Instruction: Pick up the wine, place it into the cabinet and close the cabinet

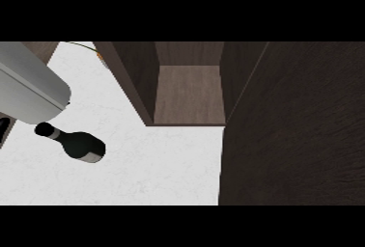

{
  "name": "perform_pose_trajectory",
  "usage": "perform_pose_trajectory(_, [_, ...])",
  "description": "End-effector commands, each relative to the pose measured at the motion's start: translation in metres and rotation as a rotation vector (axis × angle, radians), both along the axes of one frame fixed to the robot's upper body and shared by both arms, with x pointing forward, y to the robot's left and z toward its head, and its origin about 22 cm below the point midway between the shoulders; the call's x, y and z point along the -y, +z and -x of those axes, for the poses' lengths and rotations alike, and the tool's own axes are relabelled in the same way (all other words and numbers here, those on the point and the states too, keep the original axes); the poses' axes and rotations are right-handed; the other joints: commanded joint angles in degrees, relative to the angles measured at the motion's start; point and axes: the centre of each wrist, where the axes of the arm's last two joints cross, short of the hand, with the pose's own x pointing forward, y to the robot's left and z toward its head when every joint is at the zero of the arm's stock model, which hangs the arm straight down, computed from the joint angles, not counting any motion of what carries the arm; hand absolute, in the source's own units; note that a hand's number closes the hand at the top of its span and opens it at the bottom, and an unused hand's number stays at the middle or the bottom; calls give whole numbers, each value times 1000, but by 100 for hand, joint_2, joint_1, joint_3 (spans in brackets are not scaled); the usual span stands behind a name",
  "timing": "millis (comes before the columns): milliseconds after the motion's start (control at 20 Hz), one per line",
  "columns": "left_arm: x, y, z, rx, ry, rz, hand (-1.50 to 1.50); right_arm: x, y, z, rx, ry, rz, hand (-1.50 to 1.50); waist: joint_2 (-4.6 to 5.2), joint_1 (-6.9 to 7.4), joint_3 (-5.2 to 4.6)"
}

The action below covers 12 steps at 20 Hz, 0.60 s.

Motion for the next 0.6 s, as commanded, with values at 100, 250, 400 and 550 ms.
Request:
perform_pose_trajectory(100, [-32,-10,1,39,-1,65,-150,-6,15,28,45,22,-55,-150,4,11,-3])
perform_pose_trajectory(250, [-46,-27,3,15,-3,71,-150,-2,17,30,43,14,-24,-150,4,9,-3])
perform_pose_trajectory(400, [-39,-17,-21,-42,-9,78,-150,-3,12,31,46,11,-42,-150,12,-34,3])
perform_pose_trajectory(550, [-64,-43,-22,-76,-19,121,-150,-5,22,19,29,41,-27,-150,16,-1,-4])
